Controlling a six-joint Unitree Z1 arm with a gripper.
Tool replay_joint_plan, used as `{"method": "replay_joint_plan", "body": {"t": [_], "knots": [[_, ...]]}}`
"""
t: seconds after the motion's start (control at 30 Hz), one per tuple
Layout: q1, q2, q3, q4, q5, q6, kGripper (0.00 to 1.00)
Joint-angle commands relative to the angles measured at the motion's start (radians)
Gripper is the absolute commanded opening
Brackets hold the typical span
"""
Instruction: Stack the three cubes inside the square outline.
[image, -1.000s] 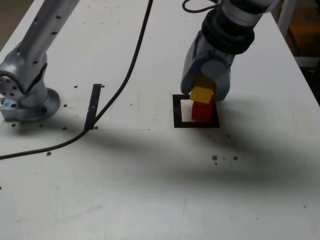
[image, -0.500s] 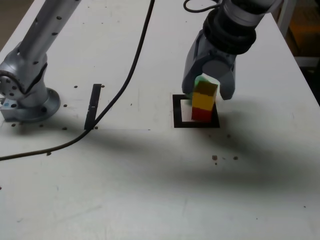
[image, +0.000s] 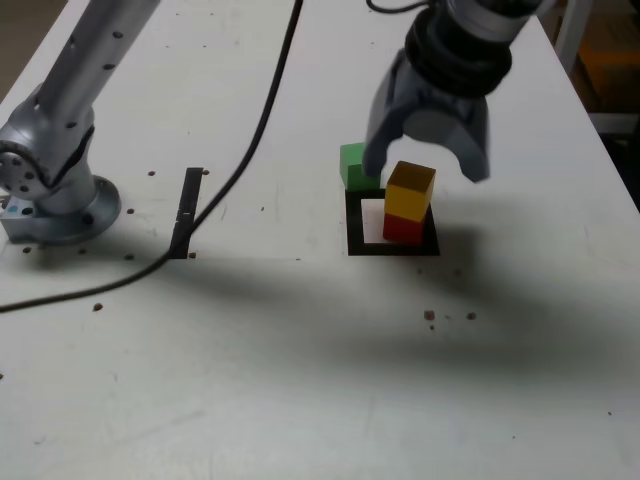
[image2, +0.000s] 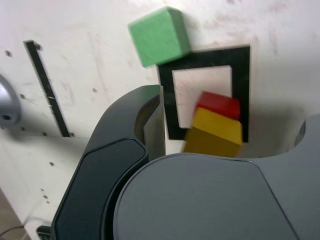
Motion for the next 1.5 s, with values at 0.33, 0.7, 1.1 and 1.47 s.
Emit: {"method": "replay_joint_plan", "body": {"t": [0.33, 0.7, 1.1, 1.47], "knots": [[0.206, -0.219, 0.278, -0.018, 0.01, -0.007, 1.0], [0.166, -0.228, 0.438, -0.21, -0.019, -0.192, 0.99], [0.16, -0.141, 0.466, -0.295, -0.06, -0.207, 0.99], [0.171, -0.141, 0.548, -0.42, -0.069, -0.176, 0.96]]}}
